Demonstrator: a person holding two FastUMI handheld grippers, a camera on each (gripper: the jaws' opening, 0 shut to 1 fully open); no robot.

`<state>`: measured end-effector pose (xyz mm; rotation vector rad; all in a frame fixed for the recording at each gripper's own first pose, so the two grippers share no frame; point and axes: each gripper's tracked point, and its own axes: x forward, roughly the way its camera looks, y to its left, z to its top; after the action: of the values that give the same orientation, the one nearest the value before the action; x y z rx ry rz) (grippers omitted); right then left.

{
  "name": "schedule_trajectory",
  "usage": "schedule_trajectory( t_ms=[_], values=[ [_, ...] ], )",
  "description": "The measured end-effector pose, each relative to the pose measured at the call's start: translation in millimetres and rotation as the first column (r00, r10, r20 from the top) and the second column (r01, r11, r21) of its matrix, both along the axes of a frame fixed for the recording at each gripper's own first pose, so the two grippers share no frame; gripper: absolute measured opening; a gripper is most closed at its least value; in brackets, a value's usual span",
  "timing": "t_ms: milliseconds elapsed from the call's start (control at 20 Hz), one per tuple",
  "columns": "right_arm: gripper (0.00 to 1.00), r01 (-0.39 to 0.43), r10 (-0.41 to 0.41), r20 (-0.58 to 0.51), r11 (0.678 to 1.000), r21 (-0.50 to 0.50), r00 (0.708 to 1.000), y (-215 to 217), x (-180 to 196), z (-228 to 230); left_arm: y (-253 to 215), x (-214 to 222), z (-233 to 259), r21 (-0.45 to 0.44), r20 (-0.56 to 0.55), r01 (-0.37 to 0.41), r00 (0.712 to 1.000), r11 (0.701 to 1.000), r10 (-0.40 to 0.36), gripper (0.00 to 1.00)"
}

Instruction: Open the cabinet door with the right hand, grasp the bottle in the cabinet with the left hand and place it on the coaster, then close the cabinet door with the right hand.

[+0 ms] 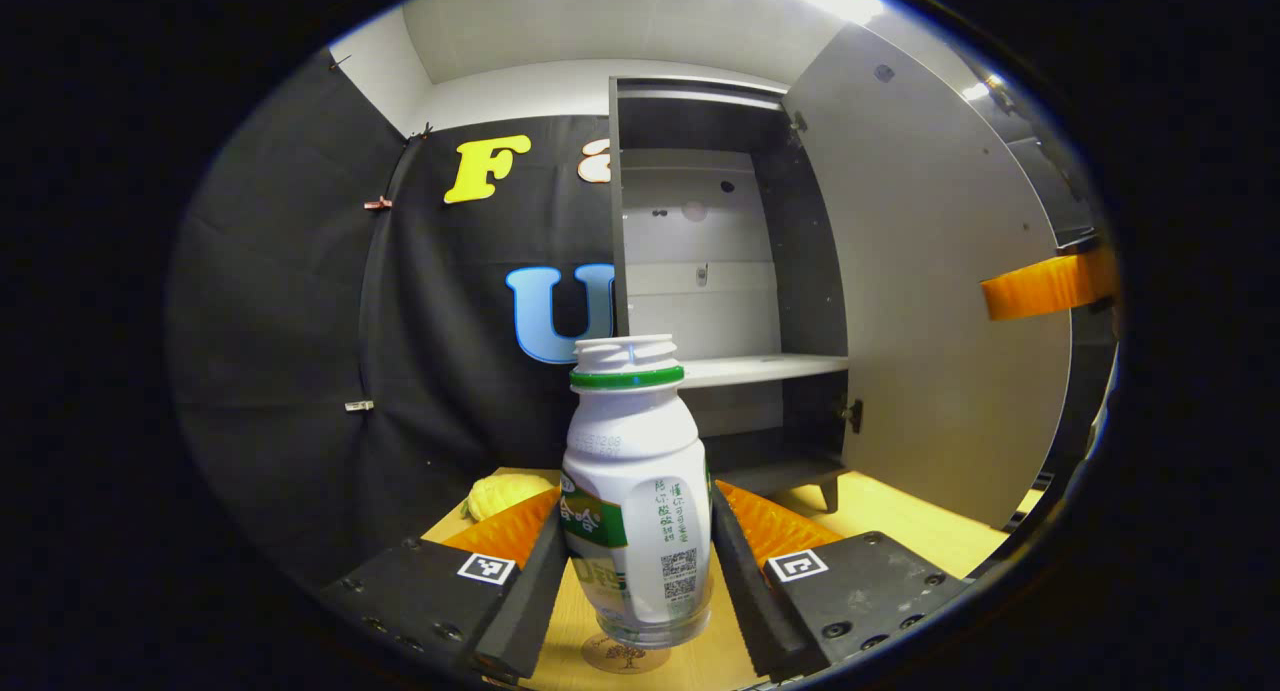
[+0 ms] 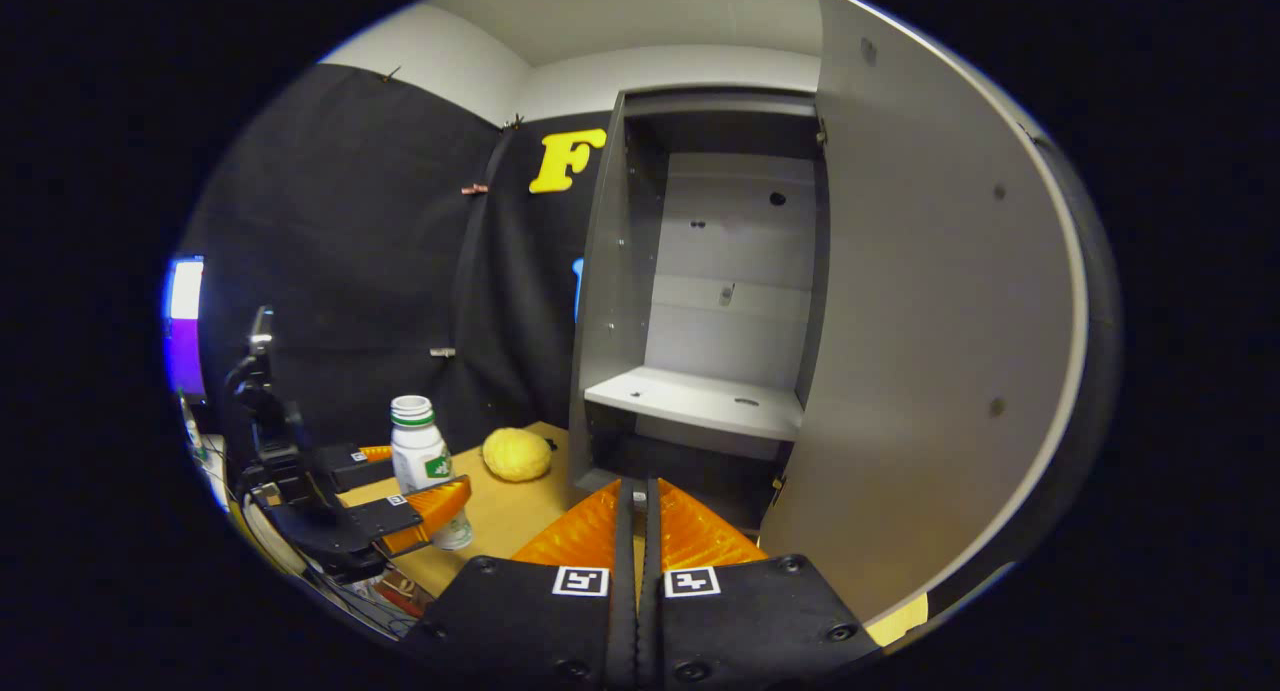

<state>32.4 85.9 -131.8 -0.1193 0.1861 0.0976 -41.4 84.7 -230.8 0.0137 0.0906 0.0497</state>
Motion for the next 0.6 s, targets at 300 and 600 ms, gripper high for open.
schedule_trajectory(
  t_ms=[300, 600],
  values=[
    [0.06, 0.006, -0.008, -0.12, 1.0, -0.016, 0.993, 16.5, 24.3, -89.2, 22.9, 2.6, -97.4, 0.005, -0.002, -0.037, 0.999, 0.999, 0.037, 0.77],
    [0.06, 0.049, -0.027, -0.286, 0.996, 0.072, 0.958, 20.4, 26.8, -155.5, 12.4, 20.3, -145.0, 0.03, 0.004, 0.013, 1.0, 0.999, -0.013, 0.78]
  ],
)
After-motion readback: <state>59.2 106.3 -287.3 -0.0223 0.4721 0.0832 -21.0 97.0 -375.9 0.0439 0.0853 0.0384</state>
